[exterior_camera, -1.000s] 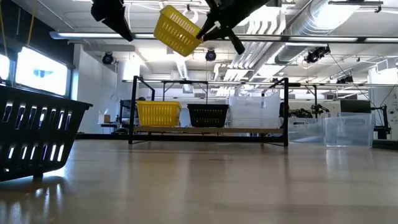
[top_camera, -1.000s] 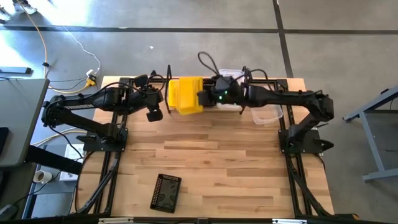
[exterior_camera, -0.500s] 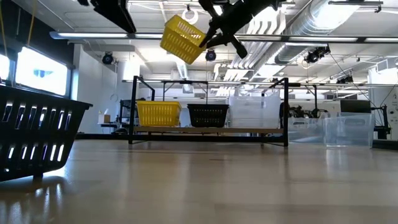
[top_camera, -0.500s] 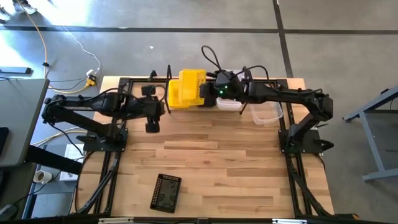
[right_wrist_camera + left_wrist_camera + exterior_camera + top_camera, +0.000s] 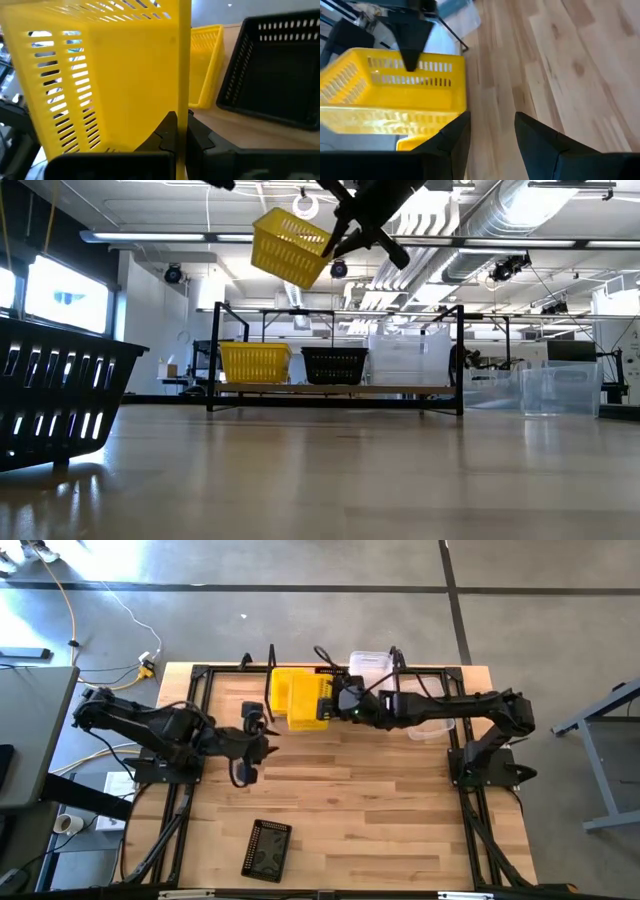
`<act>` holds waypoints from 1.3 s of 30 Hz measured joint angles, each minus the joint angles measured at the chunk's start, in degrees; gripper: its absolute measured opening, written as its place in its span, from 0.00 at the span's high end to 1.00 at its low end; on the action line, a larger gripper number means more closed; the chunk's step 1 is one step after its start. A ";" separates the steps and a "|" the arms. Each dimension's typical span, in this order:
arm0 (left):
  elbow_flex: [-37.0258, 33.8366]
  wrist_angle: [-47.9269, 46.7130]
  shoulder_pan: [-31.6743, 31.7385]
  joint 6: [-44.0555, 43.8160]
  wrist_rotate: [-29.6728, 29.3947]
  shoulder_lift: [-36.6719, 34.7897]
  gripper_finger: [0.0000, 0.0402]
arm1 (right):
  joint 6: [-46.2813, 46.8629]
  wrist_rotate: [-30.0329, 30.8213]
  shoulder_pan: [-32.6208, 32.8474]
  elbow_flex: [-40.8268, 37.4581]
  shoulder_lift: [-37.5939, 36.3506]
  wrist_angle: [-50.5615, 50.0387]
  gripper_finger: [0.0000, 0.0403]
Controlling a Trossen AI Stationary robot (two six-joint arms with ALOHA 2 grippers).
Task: Stack baskets on shelf by color
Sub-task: Stack the yellow bin on top of the yellow bin on the shelf
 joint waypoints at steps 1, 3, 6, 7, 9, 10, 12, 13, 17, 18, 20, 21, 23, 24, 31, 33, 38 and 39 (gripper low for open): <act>-0.05 -0.05 -0.52 0.16 -0.76 0.69 0.65 | 0.69 0.29 0.46 0.00 0.45 0.47 1.00; -0.07 0.39 -1.10 0.21 -1.93 1.98 0.65 | 1.82 0.35 1.24 0.00 1.00 -0.22 1.00; -0.12 0.27 -1.49 0.58 -2.16 4.19 0.65 | 3.26 1.68 2.32 0.00 1.81 -0.06 1.00; -0.11 0.35 -1.64 0.58 -2.34 5.15 0.65 | 3.34 1.80 2.50 0.00 1.84 -0.51 1.00; -0.06 0.86 -1.87 0.58 -2.81 6.63 0.65 | 3.69 1.86 2.69 0.09 2.42 0.33 1.00; -0.11 0.57 -1.93 0.60 -3.40 7.31 0.65 | 3.93 1.73 2.82 0.07 2.58 -0.15 1.00; -0.05 1.74 -1.93 0.60 -5.17 9.00 0.65 | 4.66 1.79 2.93 0.00 3.25 0.25 1.00; -0.08 1.36 -1.91 0.62 -5.71 9.65 0.65 | 4.76 1.69 2.93 0.00 3.41 0.24 1.00; -0.08 1.85 -1.82 2.00 -7.97 11.93 0.65 | 5.68 1.29 3.18 0.01 4.48 -0.17 1.00; -0.14 1.89 -1.80 2.43 -8.42 12.53 0.65 | 5.74 1.21 3.21 0.02 4.81 0.17 1.00; -0.09 3.33 -1.67 3.22 -9.05 13.46 0.65 | 6.13 0.24 3.21 0.01 5.08 0.29 1.00; -0.09 2.86 -1.60 3.62 -9.30 13.83 0.65 | 6.14 -0.04 3.21 0.00 5.21 0.62 1.00; -0.09 2.89 -1.16 4.45 -9.30 14.67 0.65 | 6.11 -0.41 3.43 0.00 5.35 1.44 1.00; -0.09 2.61 -0.94 4.66 -9.23 15.12 0.65 | 6.05 -0.33 3.57 0.00 5.36 1.47 1.00; -0.09 2.38 1.02 4.67 -9.01 16.00 0.65 | 5.33 -1.35 4.61 0.00 5.38 3.77 1.00; -0.09 2.35 1.74 4.66 -8.97 16.00 0.65 | 5.07 -1.42 5.02 0.00 5.38 3.74 1.00; -0.09 0.05 3.48 4.52 -4.28 15.78 0.69 | 4.57 -0.63 5.93 -0.01 5.03 4.90 1.00; -0.09 -0.48 3.76 4.13 -2.99 15.81 0.71 | 4.03 -0.57 6.06 -0.02 4.90 5.52 1.00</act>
